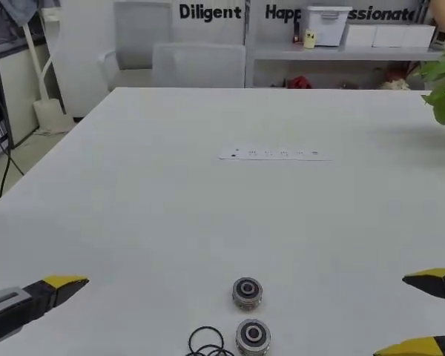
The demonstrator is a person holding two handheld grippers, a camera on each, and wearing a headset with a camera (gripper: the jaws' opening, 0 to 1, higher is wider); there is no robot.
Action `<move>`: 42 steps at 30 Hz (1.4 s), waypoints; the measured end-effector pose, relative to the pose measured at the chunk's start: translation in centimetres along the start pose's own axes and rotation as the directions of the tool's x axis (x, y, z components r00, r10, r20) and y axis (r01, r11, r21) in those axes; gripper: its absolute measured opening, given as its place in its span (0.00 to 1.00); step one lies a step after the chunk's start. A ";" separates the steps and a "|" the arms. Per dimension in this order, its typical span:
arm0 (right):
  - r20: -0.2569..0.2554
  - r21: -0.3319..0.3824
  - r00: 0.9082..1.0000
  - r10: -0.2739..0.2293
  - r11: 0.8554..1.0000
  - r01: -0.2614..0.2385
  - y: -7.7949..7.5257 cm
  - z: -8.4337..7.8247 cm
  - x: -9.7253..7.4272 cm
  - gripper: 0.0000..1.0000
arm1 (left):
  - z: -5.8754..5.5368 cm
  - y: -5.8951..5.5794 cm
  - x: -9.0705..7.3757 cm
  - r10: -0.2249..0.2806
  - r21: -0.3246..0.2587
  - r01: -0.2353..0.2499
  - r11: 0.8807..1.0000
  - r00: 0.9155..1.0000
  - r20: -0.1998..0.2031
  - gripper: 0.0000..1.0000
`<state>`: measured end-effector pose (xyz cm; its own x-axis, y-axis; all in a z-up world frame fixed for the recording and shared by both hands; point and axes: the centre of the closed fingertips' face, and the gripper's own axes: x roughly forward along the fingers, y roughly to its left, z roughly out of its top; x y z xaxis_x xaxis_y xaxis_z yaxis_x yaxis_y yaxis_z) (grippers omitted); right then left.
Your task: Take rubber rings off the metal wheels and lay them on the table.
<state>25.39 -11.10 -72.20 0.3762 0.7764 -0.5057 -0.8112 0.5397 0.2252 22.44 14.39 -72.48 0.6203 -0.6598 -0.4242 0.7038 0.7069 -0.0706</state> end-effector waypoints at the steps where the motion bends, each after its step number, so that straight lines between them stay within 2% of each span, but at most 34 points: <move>1: -0.012 0.010 1.000 0.003 1.000 -0.003 0.0 -0.6 0.0 0.83 | -0.1 0.0 0.0 0.001 -0.004 -0.001 1.000 1.000 -0.001 1.00; 5: -0.045 0.068 0.999 0.007 0.998 -0.004 0.1 -3.2 0.1 0.85 | -0.5 0.2 0.1 0.006 -0.015 -0.006 1.000 1.000 -0.006 1.00; 7: -0.057 0.082 0.998 0.003 0.997 0.002 0.1 -4.0 0.1 0.84 | -0.7 0.3 0.1 0.008 -0.018 -0.008 1.000 1.000 -0.010 1.00; 12: -0.086 0.107 0.996 -0.017 0.994 0.026 -0.2 -5.7 0.0 0.84 | -2.1 1.1 0.1 0.017 -0.032 -0.018 0.999 0.999 -0.033 1.00; 19: -0.101 0.118 0.995 -0.027 0.992 0.039 -0.2 -6.5 -0.2 0.83 | -3.1 0.8 0.2 0.017 -0.053 -0.020 0.998 0.999 -0.051 1.00; 23: -0.112 0.122 0.993 -0.030 0.992 0.044 -0.2 -6.9 -0.3 0.83 | -3.1 0.8 0.2 0.026 -0.077 -0.029 0.997 0.999 -0.043 1.00; 33: -0.135 0.125 0.990 -0.031 0.991 0.048 0.1 -7.4 -0.4 0.83 | -3.4 0.5 0.0 0.027 -0.108 -0.032 0.994 0.998 -0.051 1.00; 38: -0.119 0.132 0.992 -0.034 0.990 0.050 0.1 -7.2 -0.4 0.82 | -3.6 0.4 -0.1 0.033 -0.122 -0.040 0.992 0.998 -0.057 1.00; 42: -0.100 0.152 0.994 -0.036 0.987 0.051 0.2 -7.1 -0.5 0.81 | -4.0 -0.2 0.4 0.022 -0.127 -0.034 0.991 0.996 -0.089 0.99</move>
<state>21.91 -13.70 -77.83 0.3587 0.7201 -0.5940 -0.7132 0.6219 0.3234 21.15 15.01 -76.23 0.6026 -0.6186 -0.5042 0.6327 0.7554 -0.1707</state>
